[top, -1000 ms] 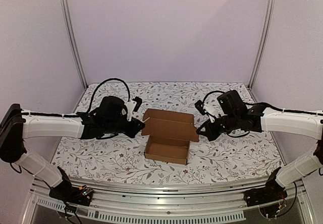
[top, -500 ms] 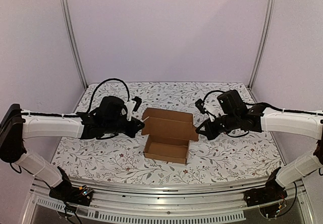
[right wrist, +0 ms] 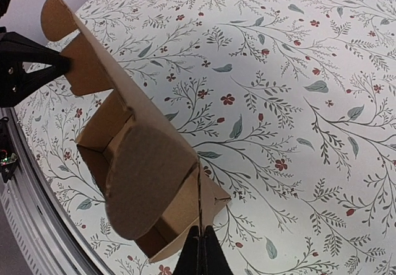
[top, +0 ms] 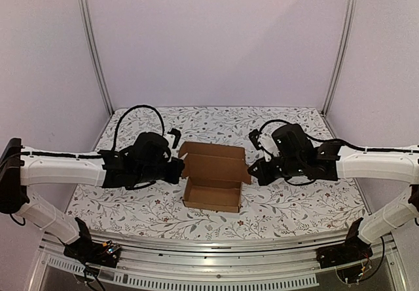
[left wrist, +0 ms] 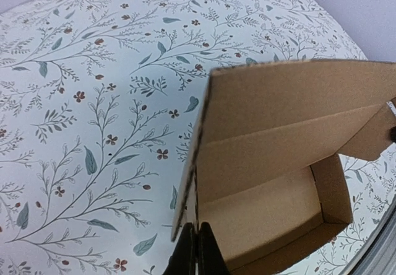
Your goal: Fold the paper box
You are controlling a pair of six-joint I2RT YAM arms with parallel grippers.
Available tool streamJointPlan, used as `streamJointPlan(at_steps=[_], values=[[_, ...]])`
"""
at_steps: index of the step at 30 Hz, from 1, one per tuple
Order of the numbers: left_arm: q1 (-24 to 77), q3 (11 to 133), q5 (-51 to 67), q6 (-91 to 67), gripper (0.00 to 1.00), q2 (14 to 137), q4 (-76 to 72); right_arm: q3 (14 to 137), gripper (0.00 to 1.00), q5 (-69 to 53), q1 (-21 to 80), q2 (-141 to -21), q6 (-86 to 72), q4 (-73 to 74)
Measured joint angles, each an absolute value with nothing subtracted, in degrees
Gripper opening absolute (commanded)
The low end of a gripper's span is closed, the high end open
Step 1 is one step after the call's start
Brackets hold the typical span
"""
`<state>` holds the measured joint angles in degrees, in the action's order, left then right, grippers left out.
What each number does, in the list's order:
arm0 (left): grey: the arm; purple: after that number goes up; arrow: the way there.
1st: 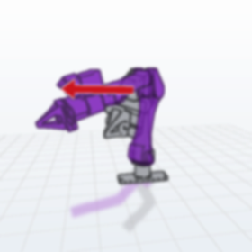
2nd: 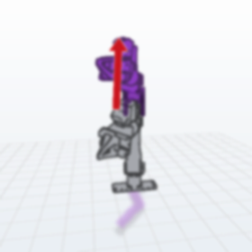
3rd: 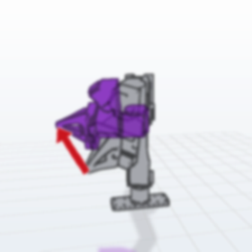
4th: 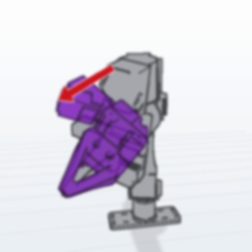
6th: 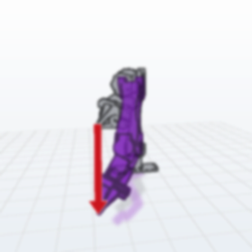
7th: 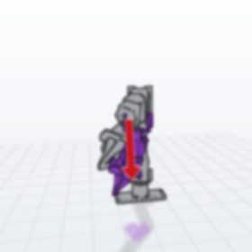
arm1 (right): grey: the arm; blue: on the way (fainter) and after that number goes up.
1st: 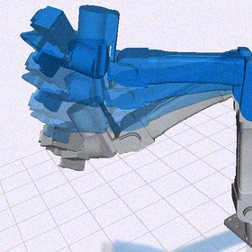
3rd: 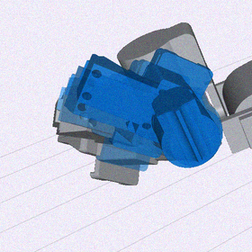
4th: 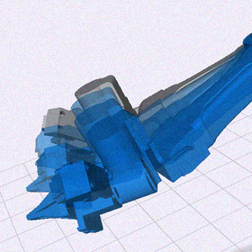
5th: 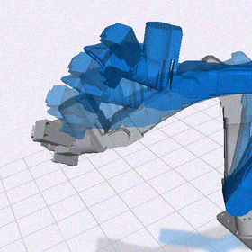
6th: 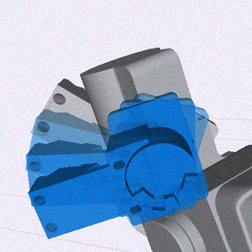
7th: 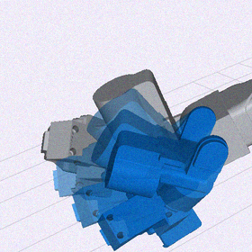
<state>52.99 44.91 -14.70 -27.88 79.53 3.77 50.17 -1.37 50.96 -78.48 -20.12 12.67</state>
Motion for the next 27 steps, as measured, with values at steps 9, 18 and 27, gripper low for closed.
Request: streamJointPlan(at_steps=[9,18,27], values=[[56.14,44.88,-19.68,-32.71,0.0,79.29,6.02,50.46,0.0,11.27,57.84,-80.86,-26.48,11.92],[59.44,44.91,-24.49,-35.18,0.0,79.13,9.15,53.36,0.0,21.02,62.33,-85.21,-31.4,11.97],[61.3,45.08,-29.04,-39.72,0.0,79.07,11.99,55.7,0.0,29.43,66.83,-88.18,-35.59,11.99]])
